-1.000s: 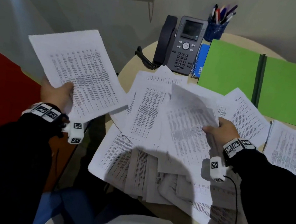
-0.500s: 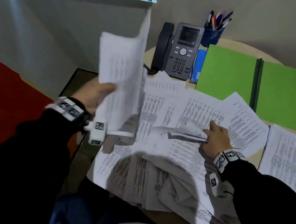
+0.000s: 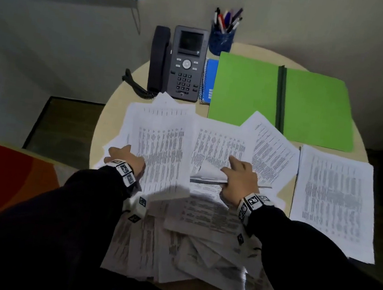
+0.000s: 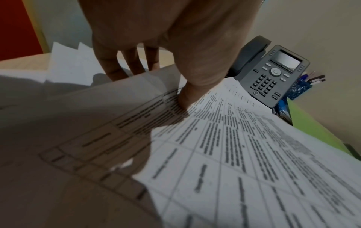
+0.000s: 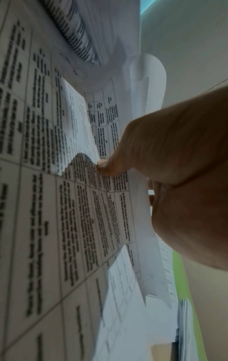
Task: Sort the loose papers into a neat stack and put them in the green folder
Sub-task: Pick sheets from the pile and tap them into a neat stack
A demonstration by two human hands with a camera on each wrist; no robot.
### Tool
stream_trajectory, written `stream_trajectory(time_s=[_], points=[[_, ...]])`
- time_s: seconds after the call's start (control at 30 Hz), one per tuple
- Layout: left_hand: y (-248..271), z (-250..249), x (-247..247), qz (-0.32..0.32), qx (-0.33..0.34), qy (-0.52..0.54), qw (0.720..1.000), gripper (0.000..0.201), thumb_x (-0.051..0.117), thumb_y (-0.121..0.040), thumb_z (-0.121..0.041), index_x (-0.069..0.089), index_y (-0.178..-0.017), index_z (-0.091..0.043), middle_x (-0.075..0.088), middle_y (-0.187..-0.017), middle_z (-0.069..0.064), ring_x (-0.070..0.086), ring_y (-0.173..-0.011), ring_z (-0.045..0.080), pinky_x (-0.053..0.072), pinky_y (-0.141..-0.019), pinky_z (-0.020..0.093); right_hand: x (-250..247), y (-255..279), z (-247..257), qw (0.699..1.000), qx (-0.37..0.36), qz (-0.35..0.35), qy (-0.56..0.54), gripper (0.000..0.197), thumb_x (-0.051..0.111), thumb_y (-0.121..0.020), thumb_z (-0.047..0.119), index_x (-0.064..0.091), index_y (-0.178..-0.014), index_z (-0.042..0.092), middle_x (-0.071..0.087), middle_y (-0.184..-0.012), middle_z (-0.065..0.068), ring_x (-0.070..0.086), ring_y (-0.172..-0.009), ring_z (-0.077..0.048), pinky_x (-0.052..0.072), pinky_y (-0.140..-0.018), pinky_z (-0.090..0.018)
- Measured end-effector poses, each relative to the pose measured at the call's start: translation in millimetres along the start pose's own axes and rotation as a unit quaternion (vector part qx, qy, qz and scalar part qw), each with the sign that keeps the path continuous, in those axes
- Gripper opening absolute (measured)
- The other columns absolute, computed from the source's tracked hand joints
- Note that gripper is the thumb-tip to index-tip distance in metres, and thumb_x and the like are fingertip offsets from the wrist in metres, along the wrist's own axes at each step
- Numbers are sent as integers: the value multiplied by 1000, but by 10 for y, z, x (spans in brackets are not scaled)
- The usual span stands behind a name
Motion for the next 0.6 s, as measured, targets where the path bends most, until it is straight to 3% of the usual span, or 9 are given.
stream_trajectory(time_s=[0.1, 0.2, 0.27, 0.47, 0.6], points=[[9, -24, 35, 18, 12, 8, 1000, 77, 62, -86, -37, 36, -157, -25, 26, -154, 5, 60, -115, 38, 55, -98, 48, -1, -2, -33, 999, 33, -2, -24, 43, 63, -87, 34, 59, -130, 37, 7, -168, -14, 13, -149, -40, 29, -115, -52], [27, -67, 49, -8, 46, -62, 997, 71, 60, -93, -38, 38, -157, -19, 27, -156, 10, 48, -131, 41, 47, -107, 49, 21, -21, -44, 999, 40, 17, -21, 42, 61, -89, 37, 58, -132, 38, 8, -168, -16, 12, -150, -39, 28, -115, -52], [71, -99, 41, -25, 66, -77, 994, 67, 59, -96, -35, 40, -156, -16, 29, -154, 10, 42, -136, 38, 43, -110, 47, 30, -13, -27, 999, 40, 16, -18, 39, 61, -90, 36, 59, -129, 37, 10, -168, -14, 14, -149, -39, 30, -114, -52], [230, -102, 74, -37, 68, -106, 991, 53, 57, -98, -31, 49, -149, -16, 32, -148, 11, 40, -132, 37, 44, -101, 46, 62, 48, 26, 999, 34, 2, -28, 40, 60, -88, 25, 57, -127, 33, 15, -167, -12, 18, -147, -38, 29, -113, -52], [264, -69, 84, -18, 54, -139, 989, 48, 54, -99, -35, 48, -144, -18, 34, -144, 13, 40, -130, 41, 43, -99, 51, 88, 105, 57, 998, 47, -20, -44, 37, 57, -92, 26, 56, -128, 37, 22, -166, 3, 16, -145, -34, 22, -110, -54]])
Point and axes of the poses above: each hand's wrist, its own y-axis away from the middle knuckle, its own x-axis out of the palm, z = x × y, the point moved 4 cm from there along -y, towards the middle knuckle
